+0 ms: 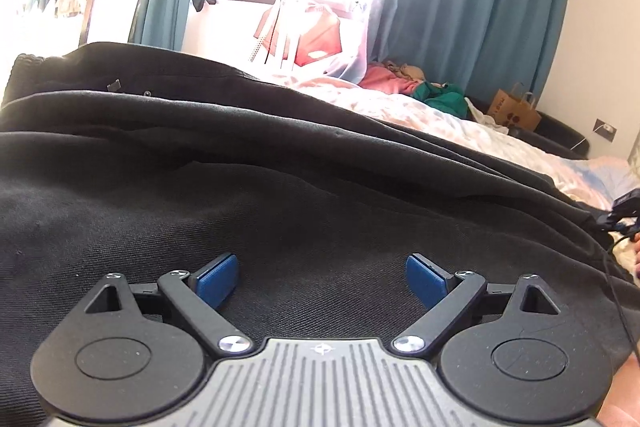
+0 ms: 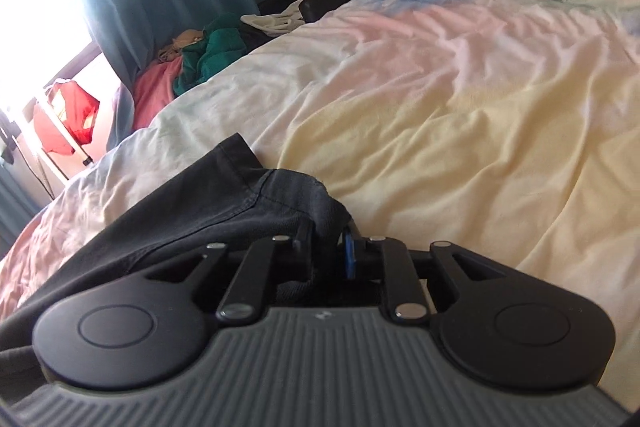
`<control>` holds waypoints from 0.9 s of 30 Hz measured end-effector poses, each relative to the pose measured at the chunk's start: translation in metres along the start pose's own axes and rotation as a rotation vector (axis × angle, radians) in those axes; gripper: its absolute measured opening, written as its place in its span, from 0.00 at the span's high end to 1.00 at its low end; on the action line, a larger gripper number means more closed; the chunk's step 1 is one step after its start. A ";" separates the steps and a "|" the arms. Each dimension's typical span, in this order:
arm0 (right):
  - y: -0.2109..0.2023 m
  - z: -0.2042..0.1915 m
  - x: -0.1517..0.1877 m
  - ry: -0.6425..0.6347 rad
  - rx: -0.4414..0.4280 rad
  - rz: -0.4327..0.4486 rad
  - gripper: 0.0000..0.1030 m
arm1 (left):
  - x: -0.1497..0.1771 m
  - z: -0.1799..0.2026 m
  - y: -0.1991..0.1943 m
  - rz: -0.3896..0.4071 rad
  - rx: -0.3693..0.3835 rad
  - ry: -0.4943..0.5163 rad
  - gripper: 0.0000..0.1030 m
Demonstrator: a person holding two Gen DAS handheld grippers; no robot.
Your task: Fold clothes
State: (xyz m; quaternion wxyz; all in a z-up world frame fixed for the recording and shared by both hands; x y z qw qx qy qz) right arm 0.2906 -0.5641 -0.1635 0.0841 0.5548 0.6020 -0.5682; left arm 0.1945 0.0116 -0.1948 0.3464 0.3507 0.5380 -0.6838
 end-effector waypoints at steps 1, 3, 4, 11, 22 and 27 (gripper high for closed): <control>-0.008 -0.005 -0.003 -0.041 0.007 -0.001 0.81 | -0.001 0.002 -0.005 0.009 -0.010 0.002 0.10; -0.033 -0.012 -0.008 -0.101 0.007 0.020 0.81 | -0.005 0.008 -0.015 0.028 -0.034 0.009 0.10; -0.047 -0.017 -0.010 -0.115 -0.005 0.030 0.81 | -0.008 0.008 -0.021 0.036 -0.033 0.007 0.10; -0.164 -0.078 -0.008 -0.286 -0.169 0.088 0.81 | -0.030 0.016 -0.078 0.066 -0.029 0.035 0.10; -0.307 -0.146 0.075 -0.412 -0.352 0.105 0.81 | -0.054 0.016 -0.173 0.102 -0.044 0.089 0.10; -0.329 -0.150 0.117 -0.443 -0.389 0.139 0.81 | -0.050 0.019 -0.204 0.117 -0.048 0.101 0.10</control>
Point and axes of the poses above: each gripper's, at about its wrist camera, not at the fingertips, and y roughly the way its jaws point, z to its right, x to its underside, the point moved 7 cm from there along y, roughly the way its jaws point
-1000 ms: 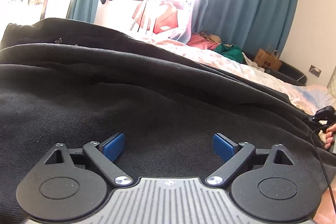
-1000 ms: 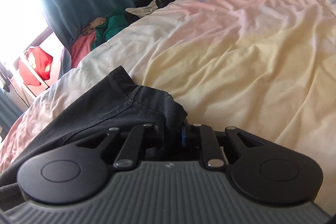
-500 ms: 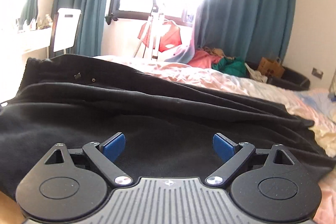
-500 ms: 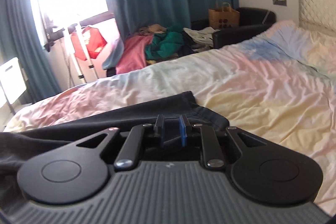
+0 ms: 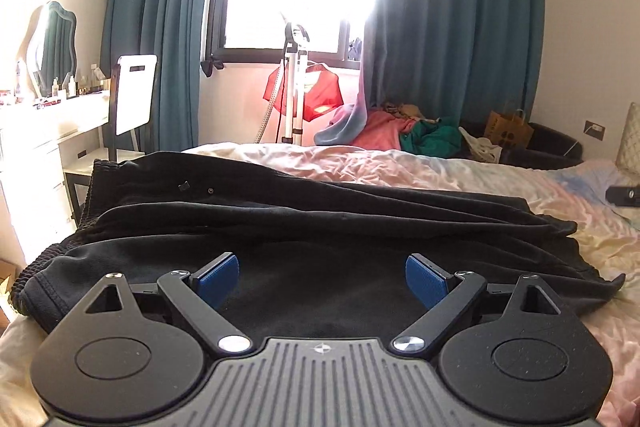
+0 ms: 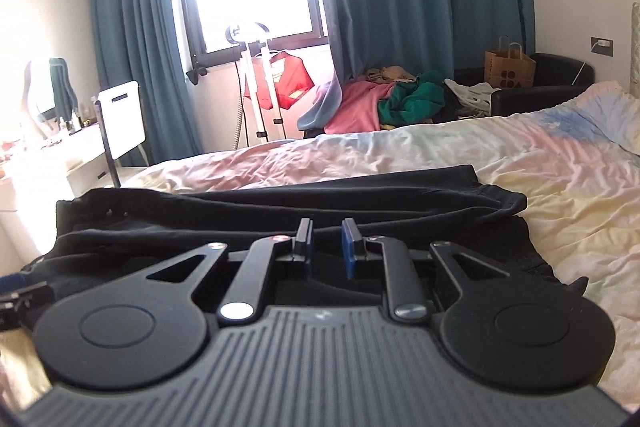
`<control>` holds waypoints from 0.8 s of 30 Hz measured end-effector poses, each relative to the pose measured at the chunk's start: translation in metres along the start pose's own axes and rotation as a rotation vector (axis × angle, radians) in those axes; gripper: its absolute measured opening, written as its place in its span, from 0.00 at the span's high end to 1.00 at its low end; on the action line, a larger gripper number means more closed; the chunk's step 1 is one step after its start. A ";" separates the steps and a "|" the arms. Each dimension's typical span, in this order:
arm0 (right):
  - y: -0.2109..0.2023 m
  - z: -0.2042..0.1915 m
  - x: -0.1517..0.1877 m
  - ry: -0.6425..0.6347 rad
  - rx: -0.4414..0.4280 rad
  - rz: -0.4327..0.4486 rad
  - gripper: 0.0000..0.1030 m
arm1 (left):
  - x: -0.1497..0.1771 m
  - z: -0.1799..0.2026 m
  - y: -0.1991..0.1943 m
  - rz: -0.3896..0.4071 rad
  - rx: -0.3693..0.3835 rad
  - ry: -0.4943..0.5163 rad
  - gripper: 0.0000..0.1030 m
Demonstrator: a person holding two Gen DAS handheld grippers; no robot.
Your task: Fold clothes
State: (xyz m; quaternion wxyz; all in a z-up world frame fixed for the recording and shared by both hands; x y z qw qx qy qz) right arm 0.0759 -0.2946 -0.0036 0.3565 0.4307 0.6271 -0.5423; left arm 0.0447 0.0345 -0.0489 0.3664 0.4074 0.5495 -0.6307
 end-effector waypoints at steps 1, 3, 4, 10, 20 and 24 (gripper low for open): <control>-0.001 0.000 0.004 -0.003 0.003 0.000 0.81 | 0.000 0.000 -0.004 0.006 0.001 -0.007 0.10; -0.003 0.000 0.011 -0.008 0.009 0.000 0.81 | 0.001 0.001 -0.011 0.012 0.001 -0.019 0.10; -0.004 0.000 0.015 -0.011 0.012 0.000 0.81 | 0.003 0.001 -0.011 0.010 0.002 -0.020 0.10; -0.007 0.002 0.034 -0.015 0.029 -0.003 0.81 | 0.018 0.001 0.001 -0.031 -0.002 0.007 0.10; 0.000 0.007 0.039 0.007 0.076 -0.020 0.58 | 0.024 -0.023 0.017 -0.075 0.000 -0.093 0.10; 0.004 0.011 0.041 0.037 0.066 -0.034 0.41 | 0.025 -0.057 0.024 -0.109 -0.068 -0.167 0.07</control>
Point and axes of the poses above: each gripper's, at about its wrist camera, not at the fingertips, and y roughly the way its jaws point, z to its right, x to its underside, the point moved 7 cm from there along y, roughly the way its jaws point
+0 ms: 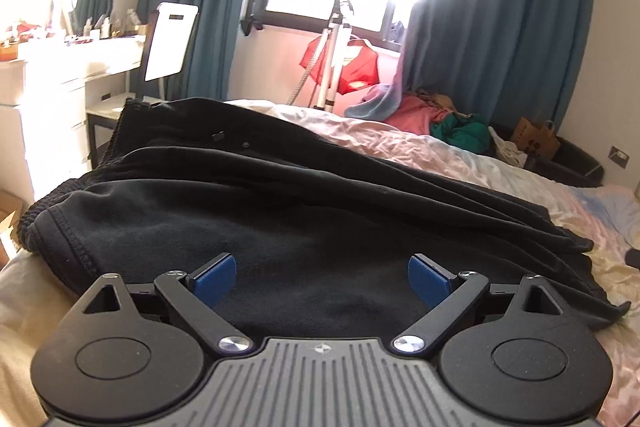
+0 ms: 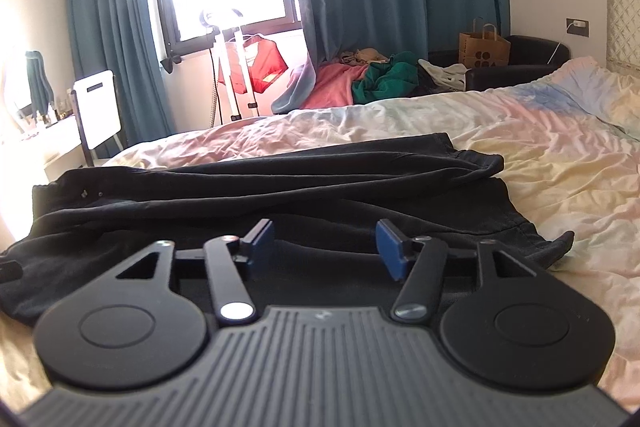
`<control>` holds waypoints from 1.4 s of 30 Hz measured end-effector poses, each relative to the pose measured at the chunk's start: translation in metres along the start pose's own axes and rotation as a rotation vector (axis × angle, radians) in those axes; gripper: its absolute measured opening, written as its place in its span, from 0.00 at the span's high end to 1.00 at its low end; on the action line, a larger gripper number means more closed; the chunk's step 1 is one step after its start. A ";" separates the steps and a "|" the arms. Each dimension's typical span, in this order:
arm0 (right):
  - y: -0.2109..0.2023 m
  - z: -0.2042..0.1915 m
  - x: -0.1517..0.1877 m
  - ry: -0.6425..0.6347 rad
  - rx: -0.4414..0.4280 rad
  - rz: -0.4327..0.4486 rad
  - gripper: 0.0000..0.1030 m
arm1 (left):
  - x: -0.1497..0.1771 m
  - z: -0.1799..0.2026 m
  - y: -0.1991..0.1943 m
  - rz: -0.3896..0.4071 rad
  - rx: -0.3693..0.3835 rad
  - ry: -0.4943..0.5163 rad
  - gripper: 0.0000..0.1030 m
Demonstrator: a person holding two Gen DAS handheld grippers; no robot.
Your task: Fold clothes
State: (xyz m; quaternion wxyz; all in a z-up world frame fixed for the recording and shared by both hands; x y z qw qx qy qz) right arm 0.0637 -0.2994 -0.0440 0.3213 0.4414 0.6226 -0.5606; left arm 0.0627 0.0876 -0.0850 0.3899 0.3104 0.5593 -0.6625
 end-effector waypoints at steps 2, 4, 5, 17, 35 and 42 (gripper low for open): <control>0.001 0.001 0.001 0.013 -0.008 -0.008 0.41 | -0.005 -0.023 0.007 -0.025 -0.056 -0.039 0.06; 0.003 0.002 0.002 0.022 -0.015 -0.016 0.41 | -0.009 -0.042 0.012 -0.052 -0.105 -0.081 0.06; 0.004 0.002 0.002 0.024 -0.018 -0.020 0.41 | -0.011 -0.049 0.015 -0.074 -0.106 -0.096 0.06; 0.027 0.026 0.011 0.169 0.018 -0.109 0.41 | -0.017 -0.137 0.018 -0.094 -0.205 -0.291 0.06; 0.068 0.189 0.065 1.124 0.078 -0.192 0.21 | 0.023 -0.204 0.017 -0.171 -0.034 -0.924 0.02; 0.091 0.218 0.085 1.224 0.110 -0.178 0.29 | 0.034 -0.231 0.039 -0.130 0.016 -1.143 0.07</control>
Point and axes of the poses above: each gripper's, at about its wrist camera, not at the fingertips, and y roughly the way its jaws point, z to its right, x to its underside, the point moved 7 cm from there along y, roughly the way its jaws point
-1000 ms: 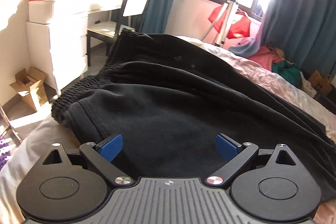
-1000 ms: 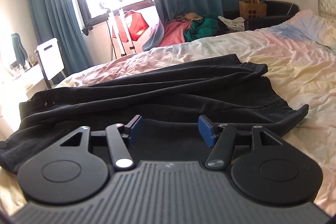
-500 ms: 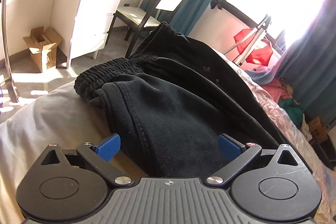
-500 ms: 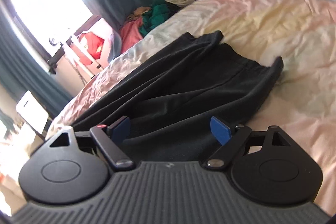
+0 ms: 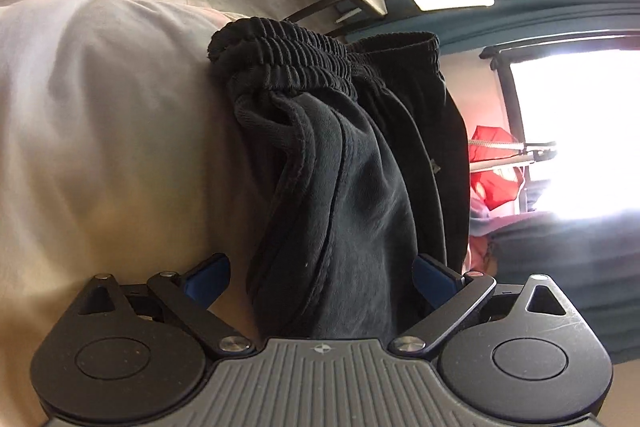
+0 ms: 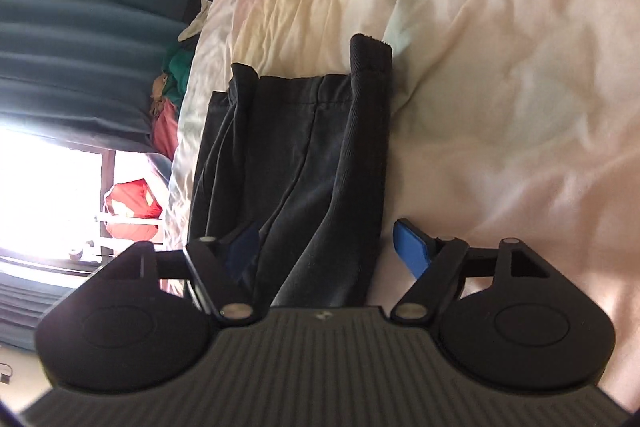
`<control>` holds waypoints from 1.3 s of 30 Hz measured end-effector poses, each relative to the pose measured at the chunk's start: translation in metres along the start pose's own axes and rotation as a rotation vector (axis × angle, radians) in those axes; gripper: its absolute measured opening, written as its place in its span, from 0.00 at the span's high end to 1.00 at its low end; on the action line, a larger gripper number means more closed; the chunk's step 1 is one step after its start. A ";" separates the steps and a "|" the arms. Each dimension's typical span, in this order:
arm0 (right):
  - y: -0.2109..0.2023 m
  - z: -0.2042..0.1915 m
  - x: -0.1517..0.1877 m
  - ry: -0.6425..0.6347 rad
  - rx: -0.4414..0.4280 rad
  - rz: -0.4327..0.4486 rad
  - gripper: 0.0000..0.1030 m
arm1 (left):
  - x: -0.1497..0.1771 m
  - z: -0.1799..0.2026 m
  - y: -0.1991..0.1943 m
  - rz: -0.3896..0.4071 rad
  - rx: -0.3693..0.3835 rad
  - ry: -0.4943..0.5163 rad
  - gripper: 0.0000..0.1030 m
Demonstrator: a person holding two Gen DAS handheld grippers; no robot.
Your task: Fold clothes
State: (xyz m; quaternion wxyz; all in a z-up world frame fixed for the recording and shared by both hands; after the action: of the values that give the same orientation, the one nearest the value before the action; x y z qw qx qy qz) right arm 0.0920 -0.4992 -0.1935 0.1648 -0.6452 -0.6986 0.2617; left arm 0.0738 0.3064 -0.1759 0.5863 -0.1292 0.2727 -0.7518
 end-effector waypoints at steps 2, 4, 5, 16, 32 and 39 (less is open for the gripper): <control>0.012 -0.003 0.000 -0.036 0.001 -0.013 0.29 | -0.003 0.001 0.004 0.025 0.013 -0.019 0.09; 0.025 -0.009 0.001 -0.087 -0.018 -0.045 0.33 | -0.004 0.007 0.010 0.033 0.033 -0.012 0.11; 0.031 -0.013 0.000 -0.116 -0.022 -0.050 0.34 | -0.004 0.011 0.011 0.037 0.041 0.012 0.13; 0.048 -0.002 -0.018 -0.086 0.034 0.017 0.77 | -0.020 0.003 0.006 0.136 0.055 0.003 0.61; -0.018 -0.142 -0.045 -0.404 -0.072 0.298 0.93 | -0.052 0.172 -0.028 0.247 0.197 0.285 0.92; 0.084 -0.231 -0.077 -0.544 0.087 0.331 0.93 | -0.080 0.280 0.084 0.327 0.091 0.438 0.92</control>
State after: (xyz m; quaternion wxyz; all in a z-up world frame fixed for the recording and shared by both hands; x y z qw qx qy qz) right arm 0.3005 -0.5375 -0.0466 -0.0453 -0.6487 -0.5910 0.4773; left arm 0.3082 0.2962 0.0153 0.6322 0.1087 0.3761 -0.6687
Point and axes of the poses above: each gripper's, at about its wrist camera, not at the fingertips, and y roughly the way its jaws point, z to its right, x to its underside, the point moved 7 cm from there along y, roughly the way its jaws point
